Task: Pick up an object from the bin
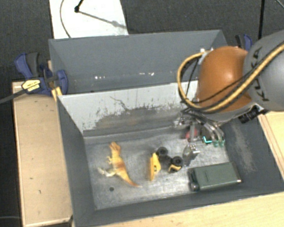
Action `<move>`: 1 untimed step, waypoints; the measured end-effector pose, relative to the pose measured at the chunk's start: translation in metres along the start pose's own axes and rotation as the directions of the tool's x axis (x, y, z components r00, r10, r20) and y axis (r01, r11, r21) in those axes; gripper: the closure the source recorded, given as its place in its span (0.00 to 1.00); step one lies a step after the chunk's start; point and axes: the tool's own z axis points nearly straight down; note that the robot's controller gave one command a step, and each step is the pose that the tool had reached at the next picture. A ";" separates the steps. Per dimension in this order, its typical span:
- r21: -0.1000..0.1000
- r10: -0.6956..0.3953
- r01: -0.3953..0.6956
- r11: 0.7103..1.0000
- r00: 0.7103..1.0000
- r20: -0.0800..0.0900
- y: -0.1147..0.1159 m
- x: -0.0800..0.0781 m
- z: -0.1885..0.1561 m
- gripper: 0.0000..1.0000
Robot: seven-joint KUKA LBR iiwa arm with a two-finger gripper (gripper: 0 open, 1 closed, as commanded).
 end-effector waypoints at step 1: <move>0.000 0.000 0.000 1.000 1.000 0.008 0.000 -0.002 -0.004 0.00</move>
Offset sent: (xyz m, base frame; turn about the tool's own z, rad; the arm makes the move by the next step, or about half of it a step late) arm -0.0026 0.0037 -0.0855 -0.1346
